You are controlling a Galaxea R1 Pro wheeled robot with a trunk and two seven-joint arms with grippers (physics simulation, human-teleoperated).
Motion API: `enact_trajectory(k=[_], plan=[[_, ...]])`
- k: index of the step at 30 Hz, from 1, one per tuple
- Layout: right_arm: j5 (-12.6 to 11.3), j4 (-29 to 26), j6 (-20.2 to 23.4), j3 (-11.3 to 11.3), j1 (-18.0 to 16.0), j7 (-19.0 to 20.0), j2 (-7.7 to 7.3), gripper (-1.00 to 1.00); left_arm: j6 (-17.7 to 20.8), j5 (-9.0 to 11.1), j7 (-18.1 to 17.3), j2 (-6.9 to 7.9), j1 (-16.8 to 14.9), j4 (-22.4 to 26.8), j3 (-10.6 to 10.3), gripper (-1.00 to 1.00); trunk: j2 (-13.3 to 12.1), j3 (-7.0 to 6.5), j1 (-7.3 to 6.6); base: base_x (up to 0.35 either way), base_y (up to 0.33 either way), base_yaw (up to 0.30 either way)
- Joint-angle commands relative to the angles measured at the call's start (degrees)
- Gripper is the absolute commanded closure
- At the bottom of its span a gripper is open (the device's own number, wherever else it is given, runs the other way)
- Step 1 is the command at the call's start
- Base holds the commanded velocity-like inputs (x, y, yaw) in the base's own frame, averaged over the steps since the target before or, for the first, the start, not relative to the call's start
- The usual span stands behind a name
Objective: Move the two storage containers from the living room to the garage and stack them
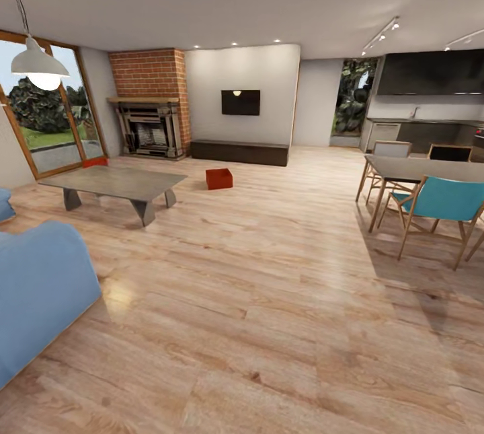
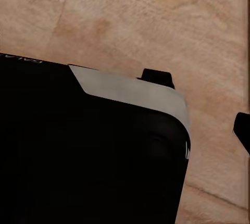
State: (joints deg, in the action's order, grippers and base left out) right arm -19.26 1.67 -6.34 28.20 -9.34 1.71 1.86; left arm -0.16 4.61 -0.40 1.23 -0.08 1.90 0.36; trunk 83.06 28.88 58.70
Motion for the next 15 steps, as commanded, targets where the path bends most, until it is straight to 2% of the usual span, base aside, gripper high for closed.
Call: enact_trajectory(k=[1,15], plan=[[-0.6,0.2,-0.3,0.4,-0.1,0.2,0.01,-1.0,0.0,0.5,0.0,0.0,0.0,0.0,0.0,-1.0,0.0,0.05,0.03,0.322,0.0,0.0],[-0.6,0.2,-0.3,0.4,-0.1,0.2,-0.01,-1.0,0.0,0.5,0.0,0.0,0.0,0.0,0.0,-1.0,0.0,0.05,0.03,0.322,0.0,0.0]])
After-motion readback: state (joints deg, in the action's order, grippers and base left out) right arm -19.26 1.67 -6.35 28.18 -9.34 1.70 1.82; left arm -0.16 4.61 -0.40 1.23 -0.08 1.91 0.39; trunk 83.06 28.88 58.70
